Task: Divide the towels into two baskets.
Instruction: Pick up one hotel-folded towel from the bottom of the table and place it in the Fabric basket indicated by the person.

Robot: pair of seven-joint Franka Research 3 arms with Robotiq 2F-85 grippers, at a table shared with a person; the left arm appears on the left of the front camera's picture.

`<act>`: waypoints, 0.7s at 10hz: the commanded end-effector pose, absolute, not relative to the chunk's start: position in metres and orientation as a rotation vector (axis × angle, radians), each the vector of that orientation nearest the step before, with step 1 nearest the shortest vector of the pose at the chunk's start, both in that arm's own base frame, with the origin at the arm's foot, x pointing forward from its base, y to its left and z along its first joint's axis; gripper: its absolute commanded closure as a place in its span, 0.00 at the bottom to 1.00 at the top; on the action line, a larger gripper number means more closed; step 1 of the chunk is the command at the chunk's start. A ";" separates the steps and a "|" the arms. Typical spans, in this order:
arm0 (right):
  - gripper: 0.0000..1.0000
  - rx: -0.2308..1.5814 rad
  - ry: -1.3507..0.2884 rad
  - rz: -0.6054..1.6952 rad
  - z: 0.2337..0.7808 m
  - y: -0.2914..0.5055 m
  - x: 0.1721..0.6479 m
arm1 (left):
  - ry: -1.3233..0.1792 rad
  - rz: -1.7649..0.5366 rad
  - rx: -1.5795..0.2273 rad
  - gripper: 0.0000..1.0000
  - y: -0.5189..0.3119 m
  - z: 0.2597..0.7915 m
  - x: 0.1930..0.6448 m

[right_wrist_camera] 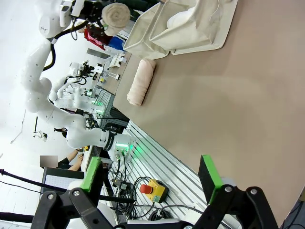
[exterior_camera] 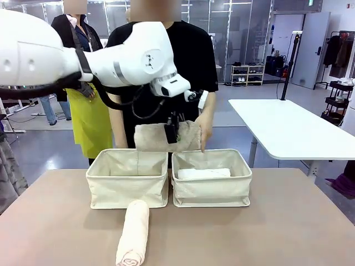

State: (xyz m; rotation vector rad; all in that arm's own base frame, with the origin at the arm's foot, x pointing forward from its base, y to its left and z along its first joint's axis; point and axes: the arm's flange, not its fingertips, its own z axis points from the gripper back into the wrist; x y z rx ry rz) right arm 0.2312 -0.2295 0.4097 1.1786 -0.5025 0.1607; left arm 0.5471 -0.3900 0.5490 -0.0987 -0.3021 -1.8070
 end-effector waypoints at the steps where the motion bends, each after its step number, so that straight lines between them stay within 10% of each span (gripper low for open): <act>1: 0.00 1.182 -0.515 0.168 0.412 -0.229 0.229 | -0.321 -1.800 -0.105 0.51 -0.412 0.537 0.569; 7: 0.00 1.182 -0.515 0.168 0.412 -0.229 0.229 | -0.355 -1.753 -0.073 0.51 -0.473 0.482 0.616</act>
